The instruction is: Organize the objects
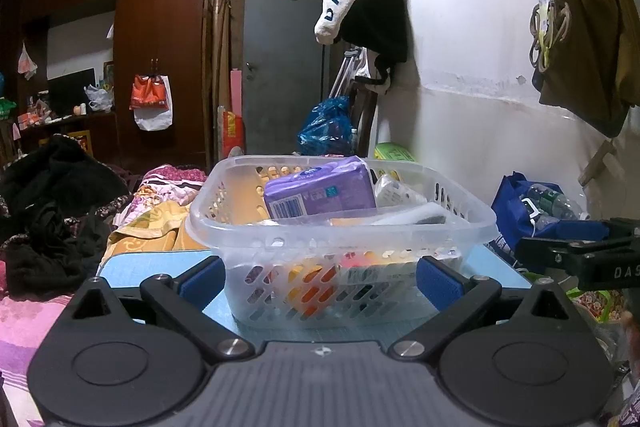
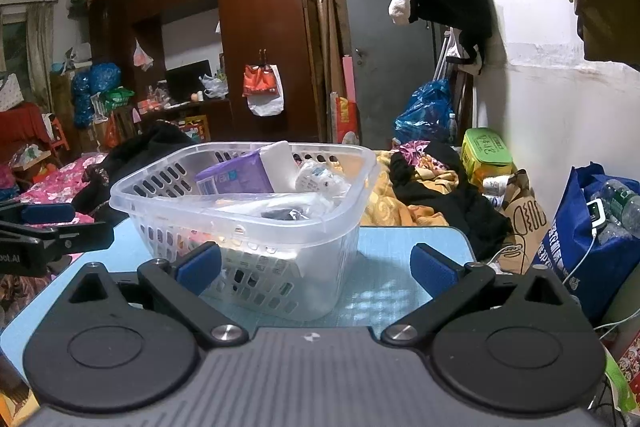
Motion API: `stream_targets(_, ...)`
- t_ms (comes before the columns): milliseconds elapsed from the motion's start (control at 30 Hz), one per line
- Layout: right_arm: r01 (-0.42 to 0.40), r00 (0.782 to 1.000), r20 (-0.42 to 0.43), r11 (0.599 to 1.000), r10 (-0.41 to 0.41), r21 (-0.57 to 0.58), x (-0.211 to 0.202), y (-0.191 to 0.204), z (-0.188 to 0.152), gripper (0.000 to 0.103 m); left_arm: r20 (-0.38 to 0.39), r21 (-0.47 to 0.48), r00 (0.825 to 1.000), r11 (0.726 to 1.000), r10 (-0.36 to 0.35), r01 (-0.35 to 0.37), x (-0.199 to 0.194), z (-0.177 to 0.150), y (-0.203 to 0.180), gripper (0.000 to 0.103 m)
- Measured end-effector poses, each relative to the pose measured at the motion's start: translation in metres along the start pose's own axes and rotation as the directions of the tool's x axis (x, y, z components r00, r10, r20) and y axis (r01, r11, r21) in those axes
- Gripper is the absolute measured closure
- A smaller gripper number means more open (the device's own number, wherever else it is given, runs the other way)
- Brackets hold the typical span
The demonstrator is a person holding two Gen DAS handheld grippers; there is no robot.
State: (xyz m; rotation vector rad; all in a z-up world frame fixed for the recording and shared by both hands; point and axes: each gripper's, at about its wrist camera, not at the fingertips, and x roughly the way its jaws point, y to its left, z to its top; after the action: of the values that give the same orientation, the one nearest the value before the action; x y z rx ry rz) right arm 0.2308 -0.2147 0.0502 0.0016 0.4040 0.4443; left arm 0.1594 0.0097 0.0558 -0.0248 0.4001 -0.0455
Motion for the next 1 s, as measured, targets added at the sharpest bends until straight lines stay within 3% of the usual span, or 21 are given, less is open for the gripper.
stream_targets(1000,-0.001,1.0,0.005,1.0,0.001,-0.002,-0.004,0.0003,-0.002,0.0,-0.011,-0.002,1.0,1.0,-0.009,0.009,0.0063,-0.0041,-0.0069,0.001)
